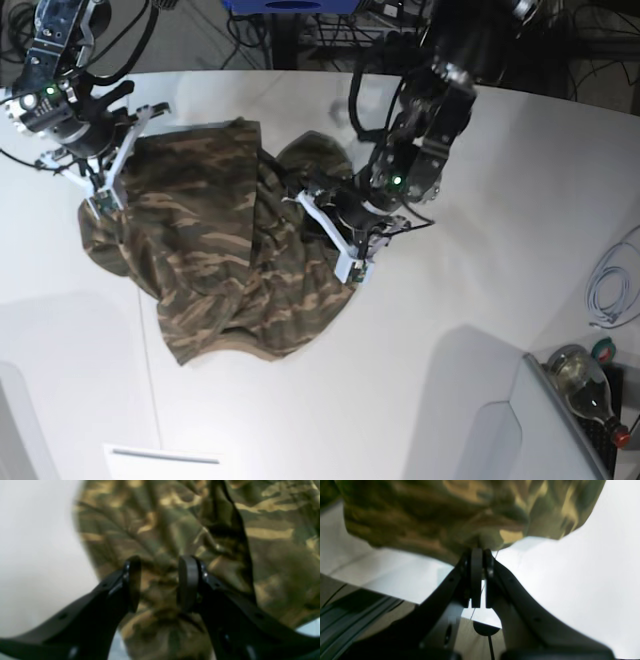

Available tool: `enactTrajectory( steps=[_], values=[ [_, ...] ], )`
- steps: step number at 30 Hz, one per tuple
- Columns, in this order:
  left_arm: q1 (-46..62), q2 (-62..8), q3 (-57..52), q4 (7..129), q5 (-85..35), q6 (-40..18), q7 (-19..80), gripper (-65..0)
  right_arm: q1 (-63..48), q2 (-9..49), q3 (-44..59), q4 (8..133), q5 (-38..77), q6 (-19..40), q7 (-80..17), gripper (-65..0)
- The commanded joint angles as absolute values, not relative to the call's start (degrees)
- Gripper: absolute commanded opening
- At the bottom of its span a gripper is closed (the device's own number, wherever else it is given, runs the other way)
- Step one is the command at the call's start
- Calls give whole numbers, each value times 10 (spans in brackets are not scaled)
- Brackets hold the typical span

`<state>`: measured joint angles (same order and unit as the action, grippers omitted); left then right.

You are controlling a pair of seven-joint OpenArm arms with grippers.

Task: Layout the t-shirt on the table in an organized manner, then fold the t-shirt properly
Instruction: 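Grasp opposite edges of the t-shirt with both grippers, then pull the t-shirt apart, spreading it between both grippers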

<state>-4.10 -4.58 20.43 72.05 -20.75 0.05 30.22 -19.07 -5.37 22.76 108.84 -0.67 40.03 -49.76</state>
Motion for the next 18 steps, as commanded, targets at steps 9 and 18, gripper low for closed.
enactTrajectory(
  steps=[9,18],
  values=[
    [-53,-68,194,616,-65,5,293,-601,-114,-6,234,1151,-2,400,-542,-648],
    [-22,-136,169,641,-58,5,236,-601,5,42,331,1148,-1,400,-617,-648]
  ],
)
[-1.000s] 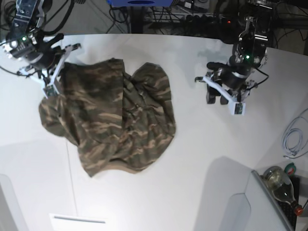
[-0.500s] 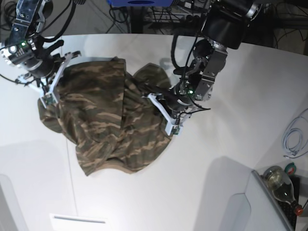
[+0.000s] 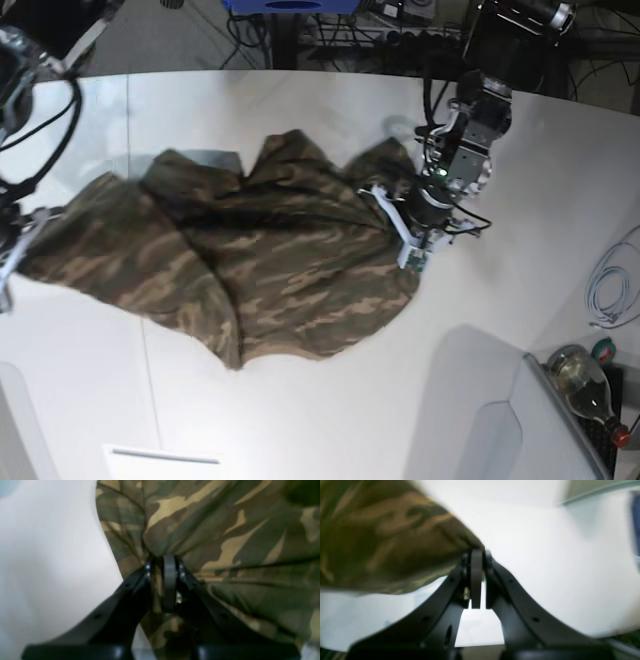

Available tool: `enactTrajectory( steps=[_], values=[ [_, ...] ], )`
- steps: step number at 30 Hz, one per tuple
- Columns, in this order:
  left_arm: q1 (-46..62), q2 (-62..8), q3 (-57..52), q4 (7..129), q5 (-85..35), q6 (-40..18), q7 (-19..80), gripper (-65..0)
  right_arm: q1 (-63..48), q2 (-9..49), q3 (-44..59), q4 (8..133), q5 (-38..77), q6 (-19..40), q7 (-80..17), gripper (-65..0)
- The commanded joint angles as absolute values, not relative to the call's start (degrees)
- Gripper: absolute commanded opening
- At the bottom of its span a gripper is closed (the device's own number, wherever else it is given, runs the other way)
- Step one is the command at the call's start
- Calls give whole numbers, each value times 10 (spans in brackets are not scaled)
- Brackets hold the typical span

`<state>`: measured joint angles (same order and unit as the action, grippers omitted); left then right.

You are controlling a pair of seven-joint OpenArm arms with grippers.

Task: Layout the t-shirt on the table in an organized manner, then fold the t-shirt properly
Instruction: 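Pull the t-shirt apart, spreading it between both grippers, then release and regrasp the shirt fabric with the left gripper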

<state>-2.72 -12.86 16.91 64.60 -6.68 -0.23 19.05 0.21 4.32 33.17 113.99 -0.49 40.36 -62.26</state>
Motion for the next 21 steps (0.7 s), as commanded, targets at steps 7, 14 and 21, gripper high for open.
enactTrajectory(
  steps=[7,14,21],
  values=[
    [-29,-138,68,658,-57,3,233,-601,59,65,330,1082,-3,400,-623,-648],
    [25,-119,66,860,-57,3,277,-601,73,60,329,1016,-3,400,-621,-648],
    [81,-39,184,985,-57,3,342,-601,80,59,329,983,-2,399,-569,-648]
  ],
)
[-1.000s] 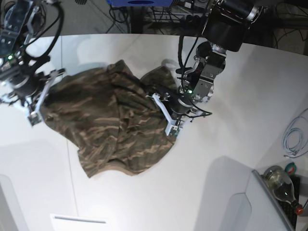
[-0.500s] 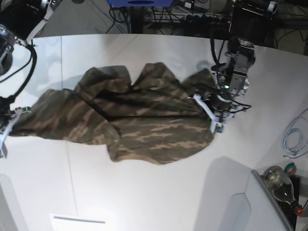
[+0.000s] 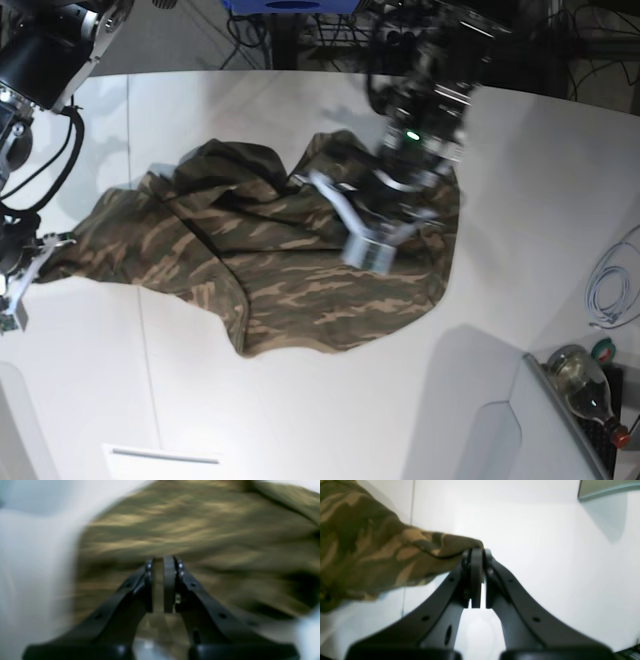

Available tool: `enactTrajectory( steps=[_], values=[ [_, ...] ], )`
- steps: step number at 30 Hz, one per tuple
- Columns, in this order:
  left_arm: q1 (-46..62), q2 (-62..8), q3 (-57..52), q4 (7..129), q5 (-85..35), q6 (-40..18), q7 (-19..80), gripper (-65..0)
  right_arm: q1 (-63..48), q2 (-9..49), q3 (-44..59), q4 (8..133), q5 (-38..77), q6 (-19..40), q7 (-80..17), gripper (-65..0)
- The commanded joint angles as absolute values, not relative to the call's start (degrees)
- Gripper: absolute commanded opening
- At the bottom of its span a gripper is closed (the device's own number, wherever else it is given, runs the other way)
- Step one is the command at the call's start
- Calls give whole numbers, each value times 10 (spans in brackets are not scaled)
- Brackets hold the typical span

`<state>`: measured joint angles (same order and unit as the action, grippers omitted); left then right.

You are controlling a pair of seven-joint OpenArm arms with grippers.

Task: Layout the t-shirt on the table in an organized manner, then fold the t-shirt properly
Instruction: 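Release and regrasp the shirt fabric with the left gripper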

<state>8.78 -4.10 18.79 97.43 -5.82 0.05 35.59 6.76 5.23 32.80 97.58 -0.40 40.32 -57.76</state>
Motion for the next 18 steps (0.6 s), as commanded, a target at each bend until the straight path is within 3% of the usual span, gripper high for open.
enactTrajectory(
  steps=[1,8,18],
  values=[
    [79,-34,217,975,-57,3,342,-601,83,60,329,974,-2,386,-561,-648],
    [28,-8,259,796,-52,6,341,-609,102,83,329,890,-2,355,-480,-648],
    [30,-164,234,822,-54,6,344,-609,127,111,294,803,-3,345,-465,-648]
  ],
)
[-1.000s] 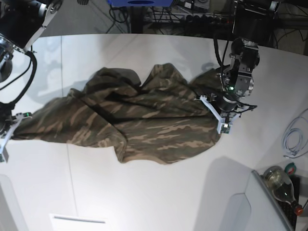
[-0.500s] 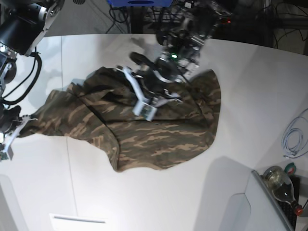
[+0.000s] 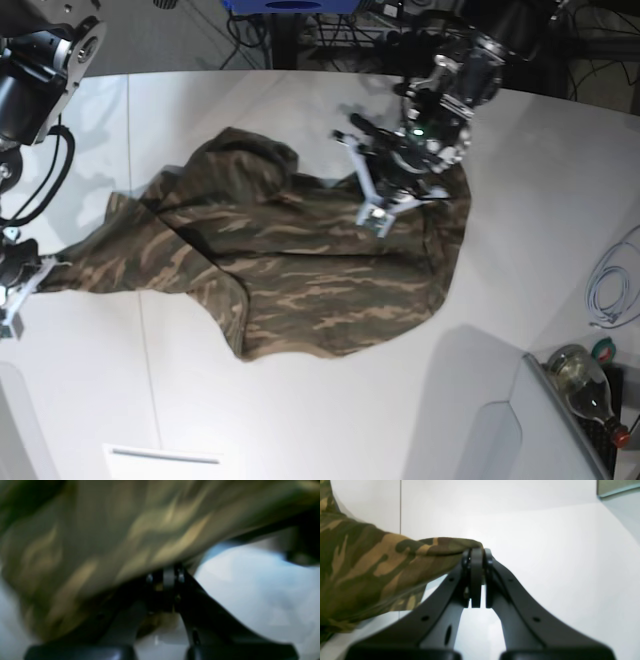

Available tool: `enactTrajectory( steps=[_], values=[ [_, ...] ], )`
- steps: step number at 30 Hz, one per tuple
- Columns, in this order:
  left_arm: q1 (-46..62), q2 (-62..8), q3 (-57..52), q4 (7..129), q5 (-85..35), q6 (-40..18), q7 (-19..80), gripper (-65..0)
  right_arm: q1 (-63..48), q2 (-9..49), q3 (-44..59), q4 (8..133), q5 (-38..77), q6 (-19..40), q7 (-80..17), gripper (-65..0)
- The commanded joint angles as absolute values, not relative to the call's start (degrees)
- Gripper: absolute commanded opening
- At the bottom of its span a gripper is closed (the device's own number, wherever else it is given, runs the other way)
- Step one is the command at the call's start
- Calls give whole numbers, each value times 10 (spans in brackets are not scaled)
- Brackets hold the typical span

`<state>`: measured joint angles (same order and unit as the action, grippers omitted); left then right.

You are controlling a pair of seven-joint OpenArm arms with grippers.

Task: Layout the t-shirt on the table in an organized manner, then fold the t-shirt properly
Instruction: 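Release and regrasp the shirt fabric with the left gripper, then grasp the shirt body with the right gripper and drag it outward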

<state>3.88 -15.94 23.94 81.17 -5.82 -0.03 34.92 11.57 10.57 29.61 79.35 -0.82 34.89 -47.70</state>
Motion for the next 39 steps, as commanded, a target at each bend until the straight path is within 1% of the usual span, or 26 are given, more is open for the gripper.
enactTrajectory(
  steps=[1,2,4,6,7,10,14,15,16,20,22,23,27,30,33,35,39],
  values=[
    [30,-171,216,823,-53,6,344,-609,120,110,279,803,-3,339,-465,-648],
    [29,-176,196,823,-53,5,344,-606,116,109,264,803,-3,328,-465,-648],
    [29,-189,145,825,-52,3,344,-604,103,96,240,803,-3,285,-467,-648],
    [29,-202,107,829,-53,3,344,-604,85,90,224,811,0,247,-495,-648],
    [29,-207,94,836,-54,2,344,-604,73,86,217,821,1,239,-511,-648],
    [36,-218,65,875,-57,2,345,-604,20,36,204,875,-2,236,-538,-647],
    [62,-199,23,945,-58,2,346,-604,-25,-19,199,932,-2,234,-589,-638],
    [68,-192,12,960,-58,2,346,-604,-28,-26,195,941,-2,234,-603,-621],
    [73,-183,-1,972,-58,2,346,-604,-28,-26,182,953,-3,234,-614,-579],
    [102,-147,-28,964,-58,2,342,-604,-36,-2,142,1055,-3,234,-610,-362],
    [101,-131,-35,923,-55,2,336,-607,-28,0,116,1091,-3,234,-596,-305],
    [98,-126,-44,890,-54,3,322,-609,-14,1,91,1095,-3,234,-592,-296],
    [96,-118,-86,782,-53,3,233,-609,48,0,-23,1041,-3,234,-585,-296],
    [100,-120,-93,743,-52,3,213,-609,103,-5,-103,966,-3,228,-564,-296],
    [111,-124,-96,744,-52,3,213,-609,146,-25,-160,869,-3,175,-510,-296],
    [130,-129,-97,755,-54,3,211,-609,172,-39,-191,782,-2,142,-476,-296],
    [167,-129,-97,821,-57,3,213,-609,207,-56,-205,655,-2,104,-402,-296]
  ],
)
